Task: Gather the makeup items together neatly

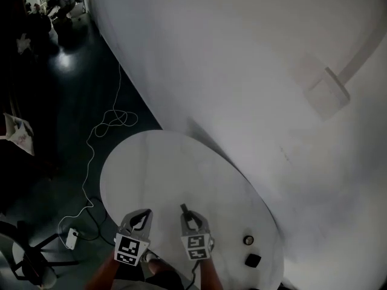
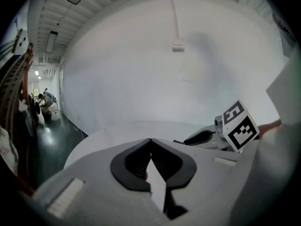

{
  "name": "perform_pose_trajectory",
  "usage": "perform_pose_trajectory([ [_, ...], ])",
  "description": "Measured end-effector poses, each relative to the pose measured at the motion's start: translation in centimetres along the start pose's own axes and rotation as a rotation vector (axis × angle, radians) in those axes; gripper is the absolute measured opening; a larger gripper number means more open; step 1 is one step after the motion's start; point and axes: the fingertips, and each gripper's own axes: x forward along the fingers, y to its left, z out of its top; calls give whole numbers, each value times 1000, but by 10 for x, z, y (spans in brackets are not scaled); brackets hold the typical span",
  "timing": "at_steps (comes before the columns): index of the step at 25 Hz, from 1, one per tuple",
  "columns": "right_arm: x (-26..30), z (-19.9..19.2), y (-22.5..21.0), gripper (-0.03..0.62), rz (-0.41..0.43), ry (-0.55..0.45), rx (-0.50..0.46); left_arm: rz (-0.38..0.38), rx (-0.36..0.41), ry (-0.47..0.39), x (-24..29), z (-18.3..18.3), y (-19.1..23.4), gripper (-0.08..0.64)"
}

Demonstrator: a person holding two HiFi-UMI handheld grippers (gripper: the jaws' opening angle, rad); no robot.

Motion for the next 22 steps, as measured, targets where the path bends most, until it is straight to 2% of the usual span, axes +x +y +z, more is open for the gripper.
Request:
perform_pose_trajectory([
  [11, 54, -19, 12, 104, 84, 77, -78, 28, -52, 86, 22, -44, 25, 11],
  [22, 66, -29, 13, 106, 104, 122, -122, 22, -69, 109, 31, -54, 30, 11],
])
